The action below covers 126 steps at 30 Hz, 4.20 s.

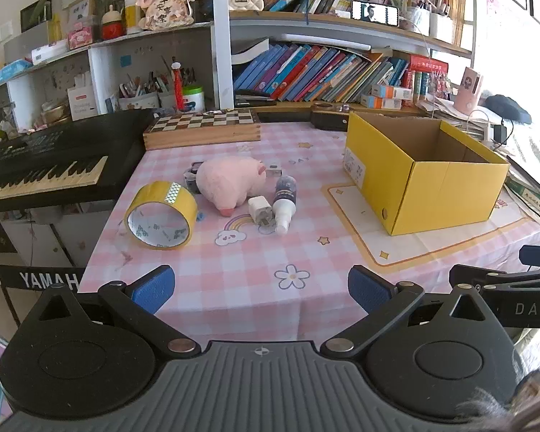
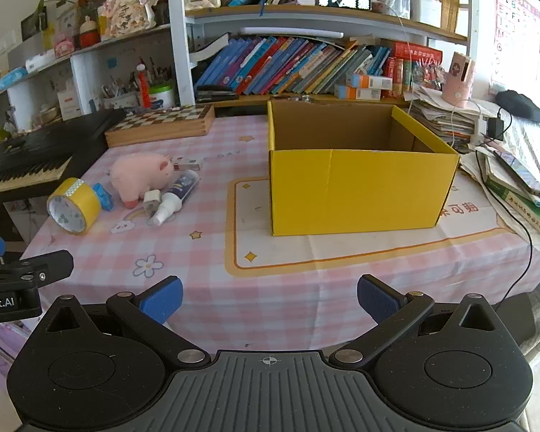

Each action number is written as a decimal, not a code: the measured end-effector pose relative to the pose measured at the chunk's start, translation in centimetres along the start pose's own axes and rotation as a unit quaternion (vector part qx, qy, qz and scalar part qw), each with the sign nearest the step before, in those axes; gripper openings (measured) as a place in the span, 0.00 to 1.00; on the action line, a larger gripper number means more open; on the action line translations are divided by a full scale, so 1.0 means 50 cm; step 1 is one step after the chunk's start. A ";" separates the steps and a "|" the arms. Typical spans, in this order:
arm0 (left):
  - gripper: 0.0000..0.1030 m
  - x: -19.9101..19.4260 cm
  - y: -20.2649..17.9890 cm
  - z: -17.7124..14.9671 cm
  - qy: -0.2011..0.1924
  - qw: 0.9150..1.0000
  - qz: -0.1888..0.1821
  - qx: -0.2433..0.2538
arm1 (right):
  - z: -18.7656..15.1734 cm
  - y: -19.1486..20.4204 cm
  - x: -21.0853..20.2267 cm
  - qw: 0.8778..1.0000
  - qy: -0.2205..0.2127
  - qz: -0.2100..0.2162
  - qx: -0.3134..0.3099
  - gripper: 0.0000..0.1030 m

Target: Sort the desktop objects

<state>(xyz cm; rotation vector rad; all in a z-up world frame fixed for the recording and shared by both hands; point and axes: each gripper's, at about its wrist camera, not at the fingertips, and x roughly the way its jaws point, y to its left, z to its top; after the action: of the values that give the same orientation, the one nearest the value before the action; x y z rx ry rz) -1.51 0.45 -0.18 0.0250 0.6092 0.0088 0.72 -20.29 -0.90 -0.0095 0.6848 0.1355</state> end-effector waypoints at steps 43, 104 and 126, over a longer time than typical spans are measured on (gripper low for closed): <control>1.00 0.010 0.007 0.000 0.010 1.000 0.001 -0.004 | 0.006 0.010 0.014 1.000 0.007 0.006 -0.005 1.00; 1.00 0.082 0.148 0.024 0.039 0.997 0.058 -0.039 | 0.055 0.167 0.130 0.994 0.016 0.085 -0.070 0.93; 1.00 0.245 0.194 0.116 0.053 0.995 0.054 -0.061 | 0.171 0.184 0.286 0.995 0.045 0.081 -0.048 0.84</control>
<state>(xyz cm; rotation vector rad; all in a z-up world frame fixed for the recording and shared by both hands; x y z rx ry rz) 11.86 10.20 -2.18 -0.0609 0.7116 0.1531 15.90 -8.98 -2.96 -0.0536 0.7681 0.3249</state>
